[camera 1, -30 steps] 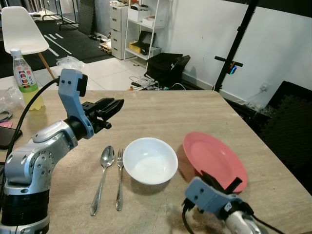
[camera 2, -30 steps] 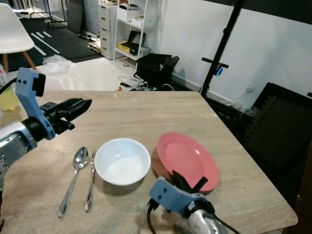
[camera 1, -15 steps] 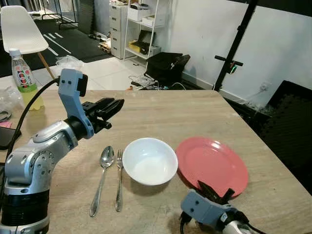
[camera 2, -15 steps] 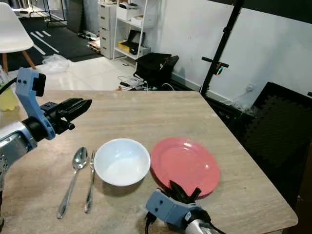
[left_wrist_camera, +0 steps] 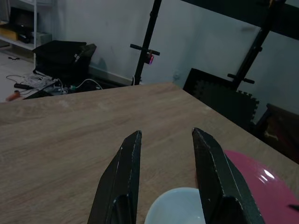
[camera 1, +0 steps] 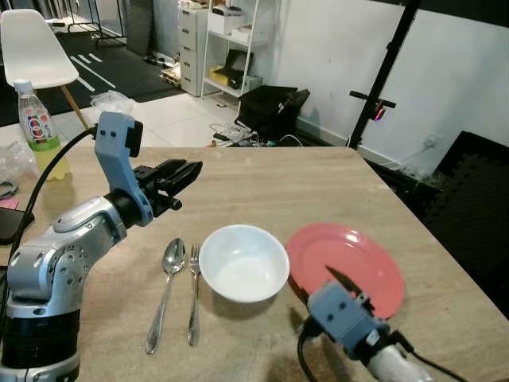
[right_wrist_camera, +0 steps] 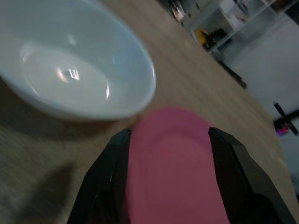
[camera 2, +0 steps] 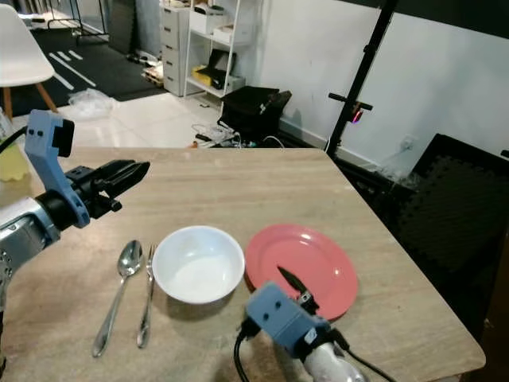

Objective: Setting the table

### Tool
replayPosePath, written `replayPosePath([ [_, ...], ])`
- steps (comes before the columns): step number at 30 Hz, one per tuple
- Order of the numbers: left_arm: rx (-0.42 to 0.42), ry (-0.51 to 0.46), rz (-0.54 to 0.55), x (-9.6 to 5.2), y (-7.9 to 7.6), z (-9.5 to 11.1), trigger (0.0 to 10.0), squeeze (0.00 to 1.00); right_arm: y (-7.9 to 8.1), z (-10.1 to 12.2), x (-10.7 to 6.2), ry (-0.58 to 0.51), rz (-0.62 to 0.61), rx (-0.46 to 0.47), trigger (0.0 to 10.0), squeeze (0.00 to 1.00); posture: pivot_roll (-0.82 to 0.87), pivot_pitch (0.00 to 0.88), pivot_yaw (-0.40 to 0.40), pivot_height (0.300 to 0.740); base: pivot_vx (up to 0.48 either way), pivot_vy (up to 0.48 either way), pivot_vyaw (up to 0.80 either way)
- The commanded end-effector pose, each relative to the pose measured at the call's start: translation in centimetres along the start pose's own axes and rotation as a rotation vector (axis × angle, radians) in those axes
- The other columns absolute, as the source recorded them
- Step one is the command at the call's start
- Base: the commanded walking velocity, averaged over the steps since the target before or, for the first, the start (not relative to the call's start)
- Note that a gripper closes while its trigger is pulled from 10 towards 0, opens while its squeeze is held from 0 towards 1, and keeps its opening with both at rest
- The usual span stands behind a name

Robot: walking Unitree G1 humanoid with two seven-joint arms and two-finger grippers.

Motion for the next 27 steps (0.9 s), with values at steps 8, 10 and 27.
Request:
replayPosePath([
  [8,0.02,0.004,-0.002,0.3,-0.1,-0.1,10.0,0.0,-2.4,2.2,-1.3,-0.083,-0.037,0.428,10.0,0.0,0.05,0.069,-0.025,0.74,0.0,0.0,0.0],
  [10,0.048,-0.01,0.015,0.6,-0.2,-0.3,10.0,0.0,-6.3,1.6,-0.5,-0.092,-0.304,0.548,10.0,0.0,0.05,0.069,-0.025,0.74,0.0,0.0,0.0],
  [27,-0.044,-0.054,0.264,0.2,1.0,-3.4,10.0,0.0,-13.2,2.3,0.0,-0.201,-0.791,0.838,10.0,0.0,0.03,0.016,-0.008,0.74,0.0,0.0,0.0],
])
Point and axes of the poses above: a point about 5 cm out from each wrist's last joint towards the gripper, its own x axis pointing out of the wrist towards the gripper, its own z axis along the axis of the wrist's last joint, y = z × x, the point moved 3 cm from there along x, pointing out of the wrist towards the gripper, and after that the axes turned 4 degrees about -x, right-handed, at the moved point
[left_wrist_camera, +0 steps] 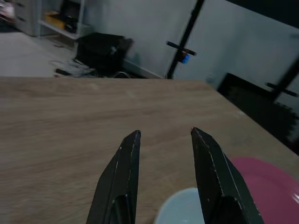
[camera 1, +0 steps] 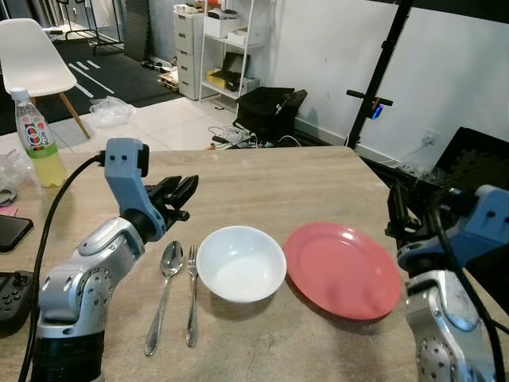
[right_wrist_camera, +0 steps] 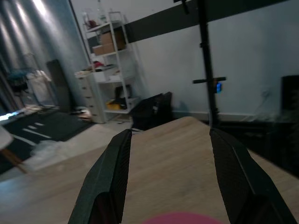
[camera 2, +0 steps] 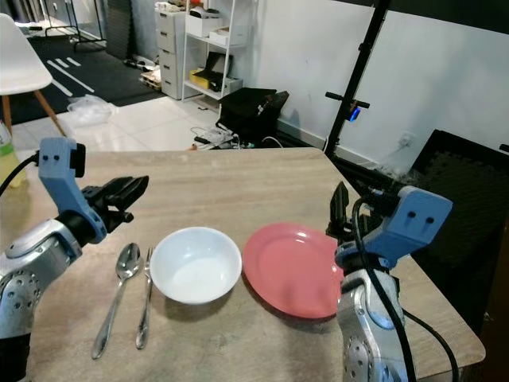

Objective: Setting the table

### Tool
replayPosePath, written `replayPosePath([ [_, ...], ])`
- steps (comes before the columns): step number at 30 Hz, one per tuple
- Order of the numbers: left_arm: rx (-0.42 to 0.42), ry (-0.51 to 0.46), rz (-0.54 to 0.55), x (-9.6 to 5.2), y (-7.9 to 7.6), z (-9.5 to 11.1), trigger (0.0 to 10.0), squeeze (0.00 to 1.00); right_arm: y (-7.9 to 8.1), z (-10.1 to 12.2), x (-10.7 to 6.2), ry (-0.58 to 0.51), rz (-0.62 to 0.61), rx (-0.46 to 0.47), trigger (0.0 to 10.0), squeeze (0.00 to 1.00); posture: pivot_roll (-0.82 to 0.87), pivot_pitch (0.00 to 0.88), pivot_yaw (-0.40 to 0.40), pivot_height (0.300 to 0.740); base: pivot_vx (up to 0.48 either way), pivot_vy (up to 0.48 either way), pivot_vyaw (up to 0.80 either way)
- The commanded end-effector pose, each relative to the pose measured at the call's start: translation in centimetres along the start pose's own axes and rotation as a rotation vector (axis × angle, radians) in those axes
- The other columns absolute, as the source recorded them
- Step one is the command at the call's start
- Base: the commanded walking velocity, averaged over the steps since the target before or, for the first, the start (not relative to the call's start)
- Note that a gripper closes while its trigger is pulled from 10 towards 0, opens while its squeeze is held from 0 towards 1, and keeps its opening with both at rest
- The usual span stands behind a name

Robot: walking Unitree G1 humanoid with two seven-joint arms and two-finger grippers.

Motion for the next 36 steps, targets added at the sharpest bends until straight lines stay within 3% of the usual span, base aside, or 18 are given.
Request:
replayPosePath([
  [1,0.019,-0.007,0.021,-0.1,0.1,-0.1,10.0,0.0,-0.8,0.1,0.0,0.003,-0.037,0.015,10.0,0.0,0.03,0.016,-0.008,0.74,0.0,0.0,0.0],
  [8,0.036,0.001,0.027,0.2,-1.1,-1.1,10.0,0.0,-1.5,-0.1,0.3,0.01,-0.065,0.0,10.0,0.0,0.0,0.012,-0.012,0.74,0.0,0.0,0.0],
  [11,0.087,0.023,0.008,0.3,-1.4,-1.7,10.0,0.0,-1.6,-0.1,0.3,0.012,-0.071,-0.006,10.0,0.0,-0.01,0.013,-0.001,0.74,0.0,0.0,0.0],
  [17,0.029,-0.016,-0.057,0.5,-2.7,-1.3,10.0,0.0,-1.6,-0.1,0.1,0.012,-0.08,-0.014,10.0,0.0,-0.01,0.015,0.01,0.74,0.0,0.0,0.0],
  [36,0.087,-0.015,-0.071,1.2,-3.1,-1.6,10.0,0.0,-1.5,-0.5,-0.1,0.021,-0.082,-0.011,10.0,0.0,-0.03,0.0,0.027,0.74,0.0,0.0,0.0],
])
Point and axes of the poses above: a point about 5 cm out from each wrist's last joint towards the gripper, its own x axis pointing out of the wrist towards the gripper, its own z axis along the axis of the wrist's last joint, y = z × x, the point moved 3 cm from there along x, pointing out of the wrist towards the gripper, and after that the axes turned 4 degrees about -x, right-handed, at the moved point
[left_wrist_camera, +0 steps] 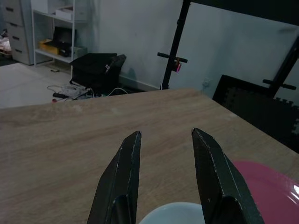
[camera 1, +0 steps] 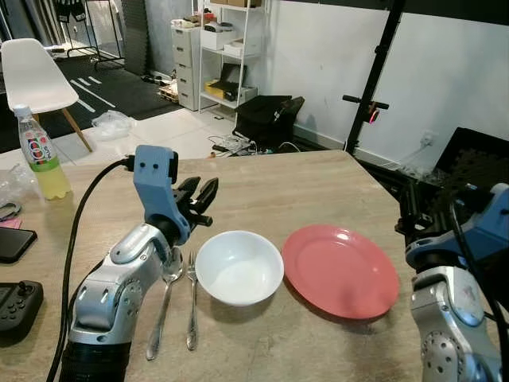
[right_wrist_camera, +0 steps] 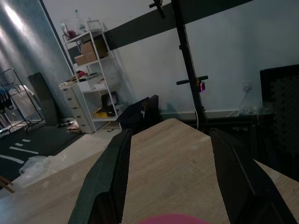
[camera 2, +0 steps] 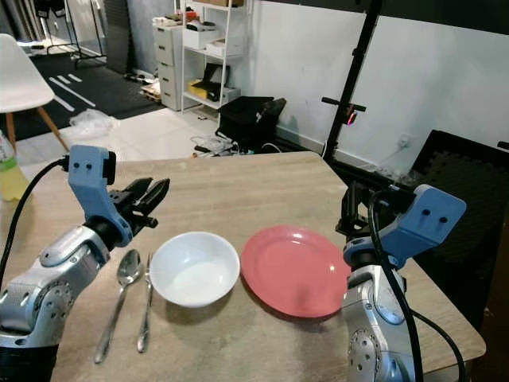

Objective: Setting the table

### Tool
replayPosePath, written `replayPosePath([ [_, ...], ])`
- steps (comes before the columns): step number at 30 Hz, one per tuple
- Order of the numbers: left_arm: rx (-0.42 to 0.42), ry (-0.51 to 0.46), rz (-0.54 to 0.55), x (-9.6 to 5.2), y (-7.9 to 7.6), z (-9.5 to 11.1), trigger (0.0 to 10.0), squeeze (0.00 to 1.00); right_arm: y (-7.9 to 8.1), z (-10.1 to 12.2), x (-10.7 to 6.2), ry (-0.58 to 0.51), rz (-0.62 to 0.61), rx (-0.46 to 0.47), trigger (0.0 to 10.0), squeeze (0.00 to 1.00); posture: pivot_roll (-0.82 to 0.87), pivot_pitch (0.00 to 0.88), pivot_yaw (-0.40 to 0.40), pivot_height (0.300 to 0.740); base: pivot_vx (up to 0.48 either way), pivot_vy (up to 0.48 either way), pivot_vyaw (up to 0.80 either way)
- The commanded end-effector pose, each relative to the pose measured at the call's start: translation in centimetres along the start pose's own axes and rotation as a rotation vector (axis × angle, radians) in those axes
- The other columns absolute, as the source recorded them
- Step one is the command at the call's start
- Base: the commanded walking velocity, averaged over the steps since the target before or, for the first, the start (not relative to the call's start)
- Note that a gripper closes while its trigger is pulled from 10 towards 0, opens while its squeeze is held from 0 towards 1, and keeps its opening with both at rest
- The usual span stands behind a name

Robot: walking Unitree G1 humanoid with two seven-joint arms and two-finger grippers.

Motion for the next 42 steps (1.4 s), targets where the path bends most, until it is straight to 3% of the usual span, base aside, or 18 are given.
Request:
replayPosePath([
  [1,0.013,0.004,-0.002,0.1,0.0,-0.2,10.0,0.0,-0.4,-0.4,-0.3,0.012,-0.022,-0.005,10.0,0.0,-0.03,0.0,0.028,0.74,0.0,0.0,0.0],
  [42,0.058,-0.003,-0.022,1.1,0.1,0.0,10.0,0.0,-1.8,-0.9,-1.3,0.031,-0.086,-0.024,10.0,0.0,-0.07,0.008,0.059,0.74,0.0,0.0,0.0],
])
Point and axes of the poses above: a point about 5 cm out from each wrist's last joint towards the gripper, its own x axis pointing out of the wrist towards the gripper, its own z axis along the axis of the wrist's last joint, y = z × x, the point moved 3 cm from there along x, pointing out of the wrist towards the gripper, and after that the axes turned 4 degrees about -x, right-handed, at the moved point
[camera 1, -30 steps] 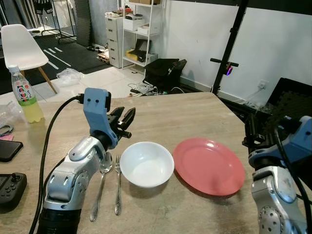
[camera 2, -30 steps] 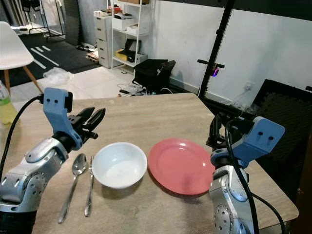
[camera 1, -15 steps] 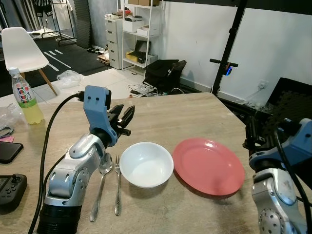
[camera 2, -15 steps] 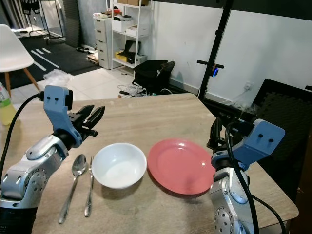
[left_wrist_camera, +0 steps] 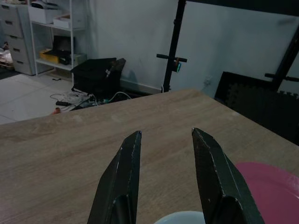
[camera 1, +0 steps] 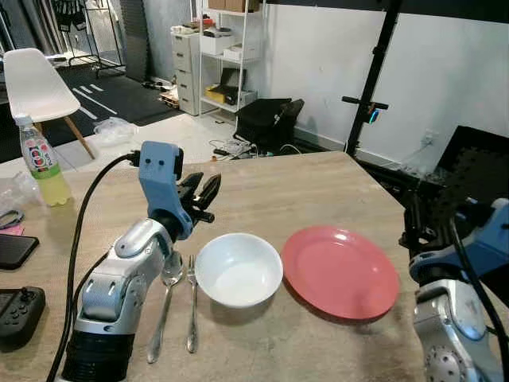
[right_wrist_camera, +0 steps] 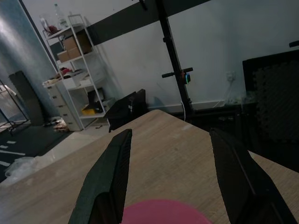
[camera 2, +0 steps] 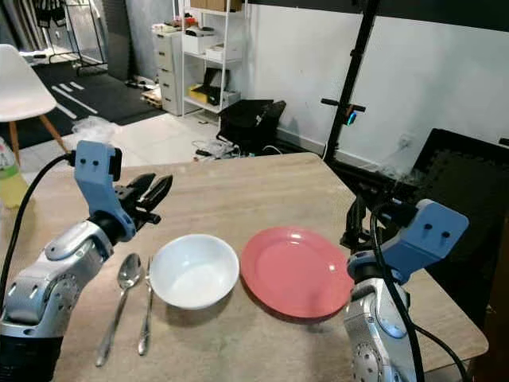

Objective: Setting the table

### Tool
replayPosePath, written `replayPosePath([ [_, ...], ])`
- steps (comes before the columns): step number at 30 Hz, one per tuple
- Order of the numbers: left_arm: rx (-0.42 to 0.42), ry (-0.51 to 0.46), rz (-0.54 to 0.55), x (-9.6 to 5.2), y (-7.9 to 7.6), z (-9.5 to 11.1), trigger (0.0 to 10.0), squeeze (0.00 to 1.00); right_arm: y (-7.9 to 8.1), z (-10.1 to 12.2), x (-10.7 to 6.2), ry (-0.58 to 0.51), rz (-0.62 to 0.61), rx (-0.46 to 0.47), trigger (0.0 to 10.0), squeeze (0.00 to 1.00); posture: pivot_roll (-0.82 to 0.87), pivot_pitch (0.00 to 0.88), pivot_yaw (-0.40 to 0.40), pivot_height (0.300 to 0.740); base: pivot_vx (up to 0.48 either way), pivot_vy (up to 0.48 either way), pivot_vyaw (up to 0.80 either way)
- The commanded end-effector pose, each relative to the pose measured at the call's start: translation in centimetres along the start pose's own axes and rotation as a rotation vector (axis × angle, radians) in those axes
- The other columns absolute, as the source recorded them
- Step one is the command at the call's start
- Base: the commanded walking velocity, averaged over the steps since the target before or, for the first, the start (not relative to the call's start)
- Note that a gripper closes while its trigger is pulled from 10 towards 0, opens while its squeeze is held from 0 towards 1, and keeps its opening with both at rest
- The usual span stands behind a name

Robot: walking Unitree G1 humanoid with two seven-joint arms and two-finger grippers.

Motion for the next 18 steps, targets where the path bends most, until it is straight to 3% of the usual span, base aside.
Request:
replayPosePath([
  [1,0.017,0.002,-0.009,0.25,-0.06,0.07,10.0,0.0,-0.5,0.11,-0.23,-0.007,-0.024,-0.001,10.0,0.0,-0.07,0.008,0.058,0.74,0.0,0.0,0.0],
  [18,0.023,-0.005,0.0,0.5,0.13,0.25,10.0,0.0,-0.42,-0.13,0.01,0.003,-0.026,0.003,10.0,0.0,-0.06,0.024,0.053,0.74,0.0,0.0,0.0],
])
Point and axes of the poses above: a point about 5 cm out from each wrist's last joint towards the gripper, its own x axis pointing out of the wrist towards the gripper, its own z axis along the axis of the wrist's last joint, y = z × x, the point moved 3 cm from there along x, pointing out of the wrist towards the gripper, and after that the axes turned 4 degrees about -x, right-handed, at the moved point
